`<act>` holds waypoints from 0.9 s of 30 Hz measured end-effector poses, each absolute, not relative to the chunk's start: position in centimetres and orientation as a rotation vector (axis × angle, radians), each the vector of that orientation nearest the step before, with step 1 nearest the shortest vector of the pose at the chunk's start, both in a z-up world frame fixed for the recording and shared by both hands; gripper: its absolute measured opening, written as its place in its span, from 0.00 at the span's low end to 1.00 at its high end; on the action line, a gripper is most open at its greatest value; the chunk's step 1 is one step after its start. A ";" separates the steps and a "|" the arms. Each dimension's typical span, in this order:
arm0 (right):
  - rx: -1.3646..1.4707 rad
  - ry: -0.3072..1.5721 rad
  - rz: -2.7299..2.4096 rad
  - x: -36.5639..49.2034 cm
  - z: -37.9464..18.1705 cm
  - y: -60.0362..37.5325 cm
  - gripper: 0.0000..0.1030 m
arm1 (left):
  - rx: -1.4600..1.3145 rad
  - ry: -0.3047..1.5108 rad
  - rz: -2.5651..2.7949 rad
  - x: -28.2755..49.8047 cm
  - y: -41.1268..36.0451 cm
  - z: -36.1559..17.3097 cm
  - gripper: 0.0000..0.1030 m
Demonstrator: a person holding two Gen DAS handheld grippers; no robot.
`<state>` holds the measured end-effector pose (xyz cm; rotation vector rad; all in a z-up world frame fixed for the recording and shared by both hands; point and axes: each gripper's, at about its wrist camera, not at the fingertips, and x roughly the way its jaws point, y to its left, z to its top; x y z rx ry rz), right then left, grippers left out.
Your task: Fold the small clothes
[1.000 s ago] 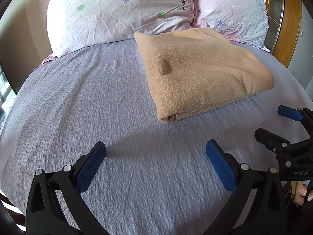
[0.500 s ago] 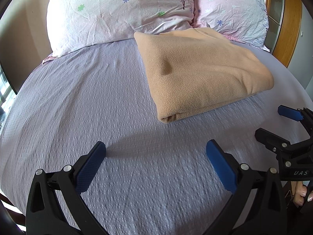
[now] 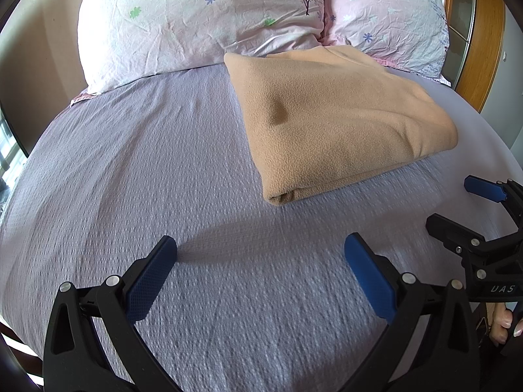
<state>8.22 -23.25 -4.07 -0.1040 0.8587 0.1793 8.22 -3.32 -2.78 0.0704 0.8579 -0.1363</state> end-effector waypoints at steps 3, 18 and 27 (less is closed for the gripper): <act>-0.104 0.859 0.180 8.2 -4.1 -23.3 0.98 | 0.070 0.859 -0.137 8.3 -3.3 -2.8 0.99; -0.103 0.858 0.178 8.2 -4.0 -23.2 0.98 | 0.069 0.879 -0.131 8.3 -3.0 -2.8 0.99; -0.105 0.857 0.181 8.3 -4.0 -23.3 0.98 | 0.073 0.880 -0.135 8.4 -2.9 -2.7 0.99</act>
